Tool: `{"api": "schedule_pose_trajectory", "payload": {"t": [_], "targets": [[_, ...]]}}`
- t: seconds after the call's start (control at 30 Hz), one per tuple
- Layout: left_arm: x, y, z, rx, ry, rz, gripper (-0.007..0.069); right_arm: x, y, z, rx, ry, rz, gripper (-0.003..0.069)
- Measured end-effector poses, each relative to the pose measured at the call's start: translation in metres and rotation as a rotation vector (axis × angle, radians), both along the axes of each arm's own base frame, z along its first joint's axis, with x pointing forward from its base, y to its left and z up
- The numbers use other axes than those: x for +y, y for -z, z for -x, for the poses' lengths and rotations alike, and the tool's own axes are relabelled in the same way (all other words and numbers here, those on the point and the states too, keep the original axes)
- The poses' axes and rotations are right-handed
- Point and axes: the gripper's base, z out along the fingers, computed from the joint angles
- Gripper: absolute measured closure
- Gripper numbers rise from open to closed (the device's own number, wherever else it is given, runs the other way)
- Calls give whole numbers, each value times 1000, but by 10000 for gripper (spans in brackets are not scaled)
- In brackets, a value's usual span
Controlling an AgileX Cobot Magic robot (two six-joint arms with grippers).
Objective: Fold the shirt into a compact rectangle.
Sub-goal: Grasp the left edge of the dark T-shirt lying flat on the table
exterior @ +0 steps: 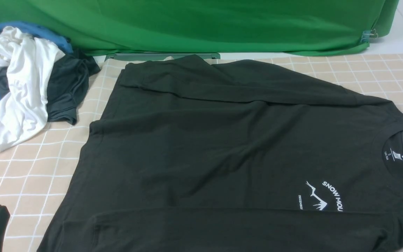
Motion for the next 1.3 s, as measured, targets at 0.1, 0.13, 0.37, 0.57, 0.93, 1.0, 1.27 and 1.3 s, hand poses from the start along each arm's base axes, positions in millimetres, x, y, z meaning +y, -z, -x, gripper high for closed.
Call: {"api": "schedule_pose_trajectory", "payload": {"t": [0.1,0.13,0.37,0.57,0.93,1.0,1.27,1.3], "targets": [[0,-1,0,-10,-3,-8,602,0,0,0,0,0,0,412],[0,-2,0,-23,-4,-3,602,0,0,0,0,0,0,412],[4,-23,-1,-251,-48,295,602,0,0,0,0,0,0,412],[13,-40,3,-454,-104,543,602,0,-2,0,-20,2,0,412],[7,-107,13,-587,24,678,602,-3,-26,-1,-296,42,-476,412],[4,-121,7,-470,13,629,602,-4,-31,0,-344,42,-537,412],[-9,-127,-75,453,10,246,602,-7,-46,4,-496,31,-578,443],[-10,-124,-77,487,18,245,602,-7,-46,4,-495,31,-578,448]]}}
